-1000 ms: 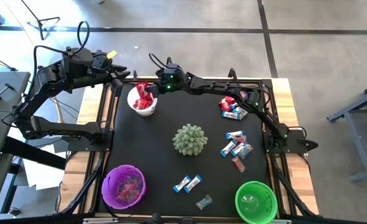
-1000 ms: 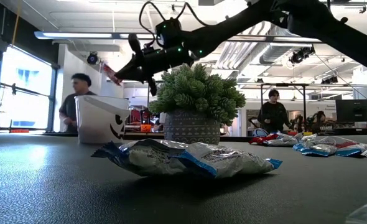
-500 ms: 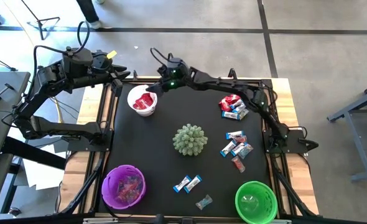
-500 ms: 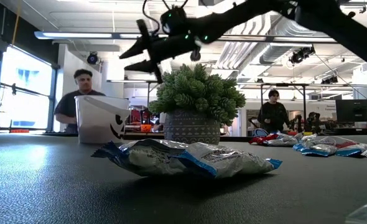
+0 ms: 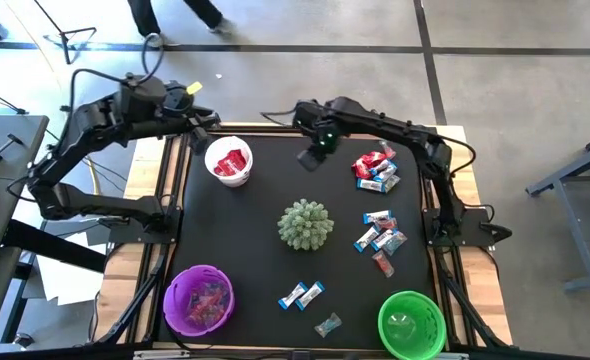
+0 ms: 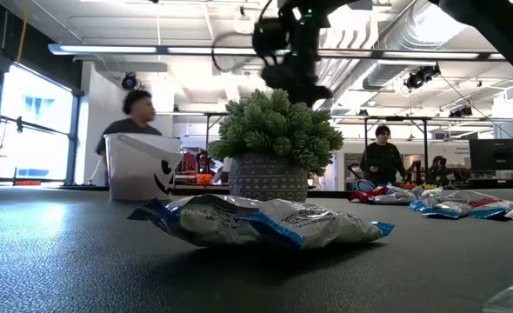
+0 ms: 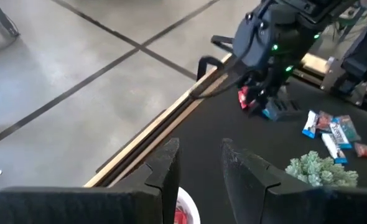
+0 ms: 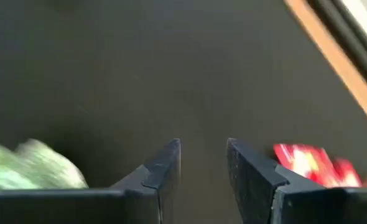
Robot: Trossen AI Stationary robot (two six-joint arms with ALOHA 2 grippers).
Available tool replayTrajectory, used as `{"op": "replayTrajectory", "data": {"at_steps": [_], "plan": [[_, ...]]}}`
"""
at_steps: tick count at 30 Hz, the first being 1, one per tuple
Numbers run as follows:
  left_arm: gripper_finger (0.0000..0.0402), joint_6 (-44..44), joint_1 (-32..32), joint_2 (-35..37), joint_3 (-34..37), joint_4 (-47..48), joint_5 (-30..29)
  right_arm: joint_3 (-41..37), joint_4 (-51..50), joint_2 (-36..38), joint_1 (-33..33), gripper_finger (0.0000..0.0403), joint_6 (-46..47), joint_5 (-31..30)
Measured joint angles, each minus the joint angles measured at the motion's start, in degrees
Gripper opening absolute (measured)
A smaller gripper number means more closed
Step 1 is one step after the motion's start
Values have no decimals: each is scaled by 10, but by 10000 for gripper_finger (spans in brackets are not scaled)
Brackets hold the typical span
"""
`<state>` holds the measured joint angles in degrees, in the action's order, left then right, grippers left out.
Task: Organize candy in baskets
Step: Put the red candy into the white bucket
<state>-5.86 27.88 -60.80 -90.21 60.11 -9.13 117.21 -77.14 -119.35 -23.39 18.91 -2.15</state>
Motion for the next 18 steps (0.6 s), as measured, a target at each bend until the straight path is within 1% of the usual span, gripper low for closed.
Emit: {"op": "replayTrajectory", "data": {"at_steps": [4,7,14,16,18], "plan": [[104,1,0,-26,0,-3,0,-42,-58,-1,-2,124,30,-23],[104,1,0,-37,0,-6,-4,-84,-64,-1,-4,124,44,-38],[104,5,0,-37,0,-36,-4,-210,-27,3,-4,124,46,-33],[104,7,0,-34,0,-42,-5,-256,8,19,-3,124,53,-22],[104,11,0,-31,0,-47,-5,-306,64,50,-5,124,69,5]]}}
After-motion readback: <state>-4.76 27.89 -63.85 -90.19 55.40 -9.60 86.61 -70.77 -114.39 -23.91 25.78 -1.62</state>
